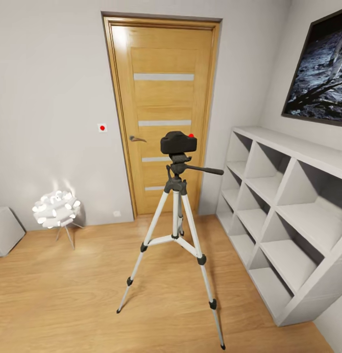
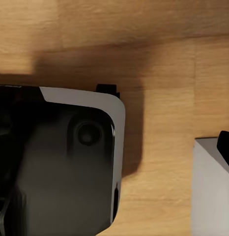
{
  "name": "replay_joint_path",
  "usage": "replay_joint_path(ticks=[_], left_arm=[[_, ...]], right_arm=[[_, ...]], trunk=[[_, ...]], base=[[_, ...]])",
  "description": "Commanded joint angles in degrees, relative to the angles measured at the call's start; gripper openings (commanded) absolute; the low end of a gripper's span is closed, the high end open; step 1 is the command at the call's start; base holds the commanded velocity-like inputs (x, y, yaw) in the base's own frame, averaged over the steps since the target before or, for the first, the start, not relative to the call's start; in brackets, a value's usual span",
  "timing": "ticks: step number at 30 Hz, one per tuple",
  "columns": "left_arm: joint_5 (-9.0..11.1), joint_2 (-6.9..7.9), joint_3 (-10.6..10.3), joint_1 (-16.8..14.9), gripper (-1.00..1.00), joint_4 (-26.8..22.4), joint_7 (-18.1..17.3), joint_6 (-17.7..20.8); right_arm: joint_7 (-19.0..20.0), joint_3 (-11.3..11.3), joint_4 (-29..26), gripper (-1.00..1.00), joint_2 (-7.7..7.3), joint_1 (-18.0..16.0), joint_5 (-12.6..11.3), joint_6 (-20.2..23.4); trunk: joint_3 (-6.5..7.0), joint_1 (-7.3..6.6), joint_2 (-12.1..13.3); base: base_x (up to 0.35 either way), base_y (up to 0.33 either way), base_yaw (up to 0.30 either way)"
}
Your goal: Attach the digital camera to the camera tripod in the bedroom.
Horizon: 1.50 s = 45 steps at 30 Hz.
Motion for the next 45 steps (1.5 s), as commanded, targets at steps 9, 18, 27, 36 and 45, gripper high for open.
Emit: replay_joint_path(ticks=[9,18,27,36,45], left_arm=[[0.4,0.01,-0.4,0.0,1.0,-0.1,0.2,0.2],[0.7,-1.22,-0.3,0.0,1.0,0.2,0.0,0.5],[0.5,-4.13,-0.3,4.1,1.0,0.4,0.0,0.2],[0.1,-3.23,-0.5,4.6,1.0,0.4,-0.1,0.3],[0.1,-3.14,-0.5,4.7,1.0,0.4,-0.1,0.3]], right_arm=[[0.1,-0.5,0.2,1.0,-0.14,-0.1,0.4,-0.3],[0.0,-0.5,0.2,1.0,-0.23,-0.1,0.4,-0.4],[0.0,-0.5,0.2,1.0,-0.26,-0.1,0.4,-0.3],[-1.6,-1.1,0.0,1.0,-0.43,-0.1,-0.1,-0.5],[-2.3,-1.1,0.0,1.0,-0.43,-0.1,-0.1,-0.5]], trunk=[[0.72,0.01,-0.1],[1.5,0.01,-0.1],[2.29,0.01,-0.1],[3.08,0.01,-0.1],[3.86,0.01,-0.1]], base=[[0.0,0.0,-0.101],[0.0,0.0,-0.108],[0.0,0.0,-0.089],[0.0,0.0,-0.089],[0.0,0.0,-0.1]])
